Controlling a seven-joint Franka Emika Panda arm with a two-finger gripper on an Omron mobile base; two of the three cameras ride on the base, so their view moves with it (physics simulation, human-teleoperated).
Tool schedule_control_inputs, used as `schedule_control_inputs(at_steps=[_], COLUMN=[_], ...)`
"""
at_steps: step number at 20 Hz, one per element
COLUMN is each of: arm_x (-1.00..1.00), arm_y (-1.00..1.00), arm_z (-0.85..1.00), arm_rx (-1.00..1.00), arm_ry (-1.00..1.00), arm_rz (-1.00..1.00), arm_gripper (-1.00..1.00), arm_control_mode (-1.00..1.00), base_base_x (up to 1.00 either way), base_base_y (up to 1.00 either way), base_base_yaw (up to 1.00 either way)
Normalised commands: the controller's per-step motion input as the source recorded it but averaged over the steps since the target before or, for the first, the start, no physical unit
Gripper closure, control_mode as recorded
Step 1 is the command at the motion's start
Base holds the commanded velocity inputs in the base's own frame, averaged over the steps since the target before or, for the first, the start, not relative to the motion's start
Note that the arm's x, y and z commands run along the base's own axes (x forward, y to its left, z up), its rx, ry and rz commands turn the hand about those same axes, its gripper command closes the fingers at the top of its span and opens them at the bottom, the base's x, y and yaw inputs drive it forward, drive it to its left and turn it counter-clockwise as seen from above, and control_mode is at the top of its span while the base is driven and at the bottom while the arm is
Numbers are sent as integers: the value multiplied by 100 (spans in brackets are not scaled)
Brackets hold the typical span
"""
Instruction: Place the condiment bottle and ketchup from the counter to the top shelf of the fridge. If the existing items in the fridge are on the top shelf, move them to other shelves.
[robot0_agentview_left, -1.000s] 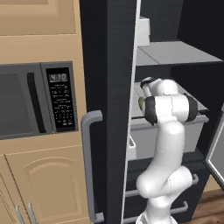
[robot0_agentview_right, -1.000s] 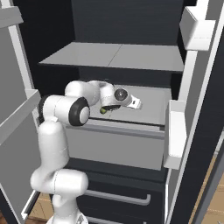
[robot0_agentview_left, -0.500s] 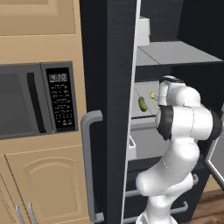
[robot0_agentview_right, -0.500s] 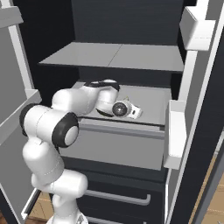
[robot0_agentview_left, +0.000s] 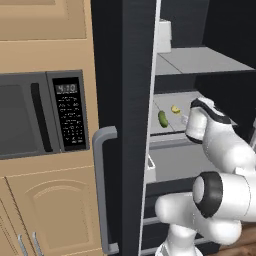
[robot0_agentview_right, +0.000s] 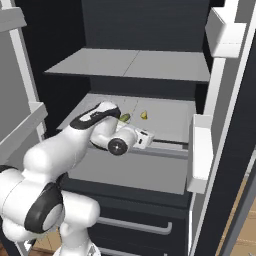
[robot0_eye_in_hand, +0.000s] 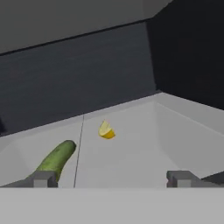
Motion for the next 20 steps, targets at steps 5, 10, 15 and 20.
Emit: schedule_control_inputs(at_steps=[5,10,15,20], arm_x=[-100,-100,-100,-100], arm_y=[32,15,0,-1], arm_z=[100,100,100,100], arm_rx=[-11,-8,0,0], arm_ry=[8,17,27,45], arm_rz=[8,9,6,7], arm_gripper=[-100,-100,-100,-100], arm_control_mode=[-100,-100,-100,-100], base_base_x=[0,0,0,0], base_base_y=[0,0,0,0], base_base_yaw=[0,0,0,0])
